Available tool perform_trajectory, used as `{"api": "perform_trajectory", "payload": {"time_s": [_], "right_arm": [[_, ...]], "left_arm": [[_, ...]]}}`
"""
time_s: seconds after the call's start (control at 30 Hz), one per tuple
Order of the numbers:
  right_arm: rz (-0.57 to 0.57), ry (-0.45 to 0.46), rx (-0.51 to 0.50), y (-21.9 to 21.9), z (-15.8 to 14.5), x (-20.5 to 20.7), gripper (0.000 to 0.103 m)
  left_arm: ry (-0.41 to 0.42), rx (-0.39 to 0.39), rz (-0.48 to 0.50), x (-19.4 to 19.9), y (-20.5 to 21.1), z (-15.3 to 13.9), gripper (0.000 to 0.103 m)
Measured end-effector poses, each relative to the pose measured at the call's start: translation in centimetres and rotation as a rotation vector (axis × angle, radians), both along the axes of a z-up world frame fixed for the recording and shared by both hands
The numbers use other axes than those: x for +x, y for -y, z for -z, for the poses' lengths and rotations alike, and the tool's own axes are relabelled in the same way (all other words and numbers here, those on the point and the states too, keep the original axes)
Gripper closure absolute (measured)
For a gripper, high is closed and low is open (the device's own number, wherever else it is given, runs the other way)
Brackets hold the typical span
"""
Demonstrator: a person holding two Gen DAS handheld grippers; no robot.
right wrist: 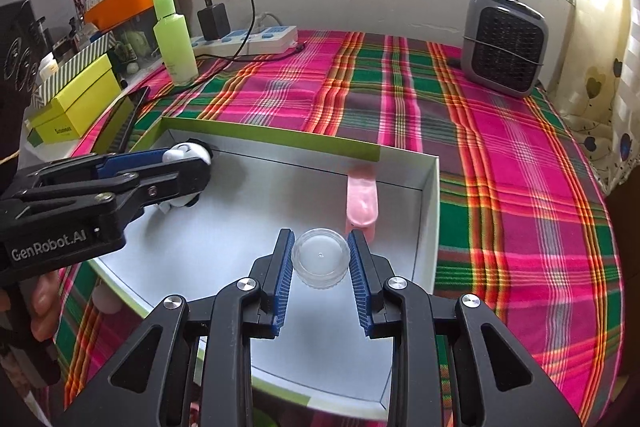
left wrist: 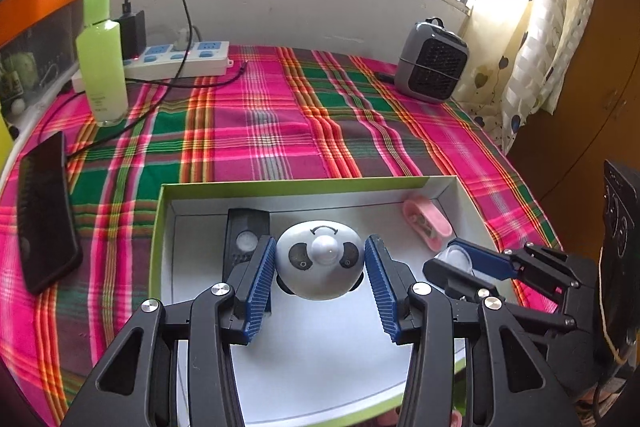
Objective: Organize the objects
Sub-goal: 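Carry the white ball and white jar into the box with both grippers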
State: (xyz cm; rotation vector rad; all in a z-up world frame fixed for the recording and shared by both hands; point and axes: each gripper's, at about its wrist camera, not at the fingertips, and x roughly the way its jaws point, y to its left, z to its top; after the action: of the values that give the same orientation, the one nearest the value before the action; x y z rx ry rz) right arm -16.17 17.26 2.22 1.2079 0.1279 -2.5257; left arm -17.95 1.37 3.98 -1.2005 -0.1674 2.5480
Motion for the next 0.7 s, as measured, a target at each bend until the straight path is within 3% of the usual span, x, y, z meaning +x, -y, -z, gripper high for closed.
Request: {"api": "perform_trajectory", "payload": {"time_s": [0.7], "right_arm": [[-0.034, 0.001, 0.053, 0.7, 1.3, -1.9, 0.074]], "left_arm": [[0.043, -0.049, 0.024, -3.1, -2.1, 1.9, 0.058]]}}
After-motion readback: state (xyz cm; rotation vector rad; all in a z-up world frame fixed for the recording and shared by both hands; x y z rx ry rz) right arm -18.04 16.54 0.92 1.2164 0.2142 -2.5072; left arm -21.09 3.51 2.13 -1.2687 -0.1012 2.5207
